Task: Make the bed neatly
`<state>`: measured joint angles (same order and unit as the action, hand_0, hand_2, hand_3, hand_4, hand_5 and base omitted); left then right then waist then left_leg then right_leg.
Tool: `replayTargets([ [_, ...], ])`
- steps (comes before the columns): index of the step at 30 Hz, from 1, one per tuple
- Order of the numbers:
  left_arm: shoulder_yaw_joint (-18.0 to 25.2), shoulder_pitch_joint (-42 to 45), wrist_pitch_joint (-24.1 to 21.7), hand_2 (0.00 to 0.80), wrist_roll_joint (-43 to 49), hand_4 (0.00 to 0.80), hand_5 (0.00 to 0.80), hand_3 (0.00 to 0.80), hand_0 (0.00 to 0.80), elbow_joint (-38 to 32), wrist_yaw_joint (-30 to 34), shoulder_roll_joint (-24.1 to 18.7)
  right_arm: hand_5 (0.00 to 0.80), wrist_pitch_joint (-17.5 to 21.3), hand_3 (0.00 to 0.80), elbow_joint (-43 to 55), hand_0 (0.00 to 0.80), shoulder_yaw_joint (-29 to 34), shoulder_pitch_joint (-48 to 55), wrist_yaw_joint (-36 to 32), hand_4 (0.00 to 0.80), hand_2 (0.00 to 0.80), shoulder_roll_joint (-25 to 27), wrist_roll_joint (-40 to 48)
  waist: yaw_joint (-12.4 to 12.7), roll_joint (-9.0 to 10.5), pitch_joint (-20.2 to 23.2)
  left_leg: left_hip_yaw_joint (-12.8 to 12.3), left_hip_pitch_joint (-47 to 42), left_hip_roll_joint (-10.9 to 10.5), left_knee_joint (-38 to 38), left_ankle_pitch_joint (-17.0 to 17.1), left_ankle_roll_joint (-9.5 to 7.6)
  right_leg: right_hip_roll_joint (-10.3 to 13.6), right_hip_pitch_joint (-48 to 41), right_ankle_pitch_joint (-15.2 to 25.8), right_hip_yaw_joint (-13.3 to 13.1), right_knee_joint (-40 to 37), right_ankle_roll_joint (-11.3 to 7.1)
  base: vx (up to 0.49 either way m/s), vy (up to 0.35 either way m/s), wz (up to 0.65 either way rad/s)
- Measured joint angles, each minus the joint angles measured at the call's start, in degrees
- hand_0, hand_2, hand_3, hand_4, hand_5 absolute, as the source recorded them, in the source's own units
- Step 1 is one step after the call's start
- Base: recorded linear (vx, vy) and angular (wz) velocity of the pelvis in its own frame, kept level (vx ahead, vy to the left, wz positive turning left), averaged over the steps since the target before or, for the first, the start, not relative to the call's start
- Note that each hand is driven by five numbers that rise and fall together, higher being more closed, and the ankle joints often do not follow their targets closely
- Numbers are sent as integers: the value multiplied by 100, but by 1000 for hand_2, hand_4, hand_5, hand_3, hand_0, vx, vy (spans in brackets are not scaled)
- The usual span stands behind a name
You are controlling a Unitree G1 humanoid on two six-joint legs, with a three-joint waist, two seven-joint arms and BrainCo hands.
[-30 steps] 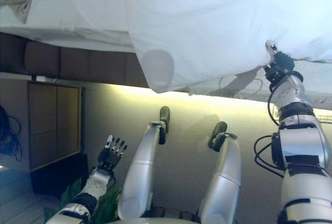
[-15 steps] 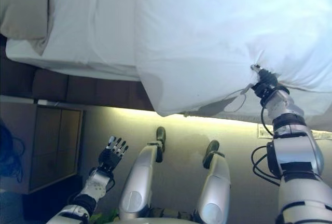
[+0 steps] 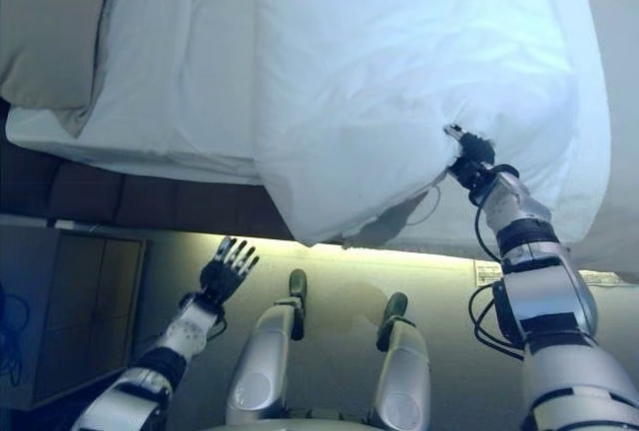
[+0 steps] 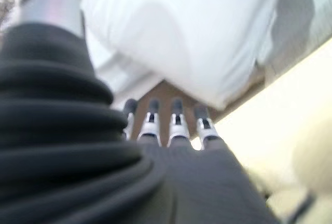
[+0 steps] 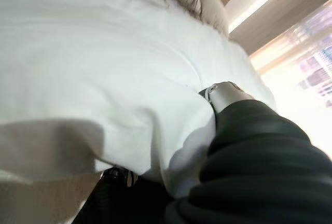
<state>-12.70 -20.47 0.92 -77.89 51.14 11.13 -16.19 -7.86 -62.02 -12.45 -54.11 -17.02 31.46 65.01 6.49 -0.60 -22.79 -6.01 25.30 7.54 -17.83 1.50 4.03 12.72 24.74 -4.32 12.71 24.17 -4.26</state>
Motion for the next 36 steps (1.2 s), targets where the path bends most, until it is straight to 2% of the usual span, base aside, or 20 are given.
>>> replayTargets([
  [6, -75, -487, 875, 0, -975, 0, 0, 0, 0, 288, -413, 461, 800, 318, 800, 754, 800, -316, -89, 231, 800, 800, -446, 537, -143, 351, -28, 82, 350, 250, -29, 90, 141, -263, 311, 48, 75, 1, 161, -35, -154, -6],
  [9, -79, -607, 1124, 0, -1177, 0, 0, 0, 0, 397, -508, 559, 800, 463, 800, 1121, 800, -450, -100, 343, 800, 800, -656, 678, -257, 571, -142, 157, 384, 360, -1, 146, 232, -376, 323, 31, 158, -1, 247, -25, -163, 1],
  [12, -119, -719, 1247, 0, -1180, 0, 0, 0, 0, 437, -593, 634, 800, 556, 800, 1322, 800, -543, -165, 376, 800, 800, -789, 871, -285, 686, -199, 171, 444, 466, 44, 184, 292, -491, 372, 58, 200, -40, 316, -20, -101, -4],
  [18, -423, -931, 1321, 0, -1673, 0, 0, 0, 0, 432, -791, 737, 800, 754, 800, 1338, 800, -629, -214, 474, 800, 800, -899, 881, -300, 692, -212, 166, 429, 517, 130, 220, 327, -559, 371, 85, 205, -113, 355, -15, -21, -2],
  [26, -460, -1034, 1345, 0, -3069, 0, 0, 0, 0, 389, -1097, 791, 800, 864, 800, 1417, 800, -630, -462, 508, 800, 800, -1060, 887, -407, 686, -386, 154, 415, 509, 144, 225, 323, -551, 370, 85, 204, -114, 355, 0, 0, 0],
  [31, -455, -1037, 1324, 0, -3331, 0, 0, 0, 0, 263, -748, 1030, 800, 999, 800, 1631, 800, -628, -372, 513, 800, 800, -1112, 897, -423, 702, -400, 127, 359, 506, 181, 241, 327, -551, 361, 85, 175, -113, 355, 5, -1, -2],
  [36, -398, -1154, 1050, 0, -3368, 0, 0, 0, 0, 86, -170, 1302, 800, 1016, 800, 1930, 800, -624, -110, 515, 800, 800, -1307, 1006, -513, 710, -404, 96, 249, 501, 287, 277, 327, -551, 318, 85, 152, -113, 356, 0, 0, 0],
])
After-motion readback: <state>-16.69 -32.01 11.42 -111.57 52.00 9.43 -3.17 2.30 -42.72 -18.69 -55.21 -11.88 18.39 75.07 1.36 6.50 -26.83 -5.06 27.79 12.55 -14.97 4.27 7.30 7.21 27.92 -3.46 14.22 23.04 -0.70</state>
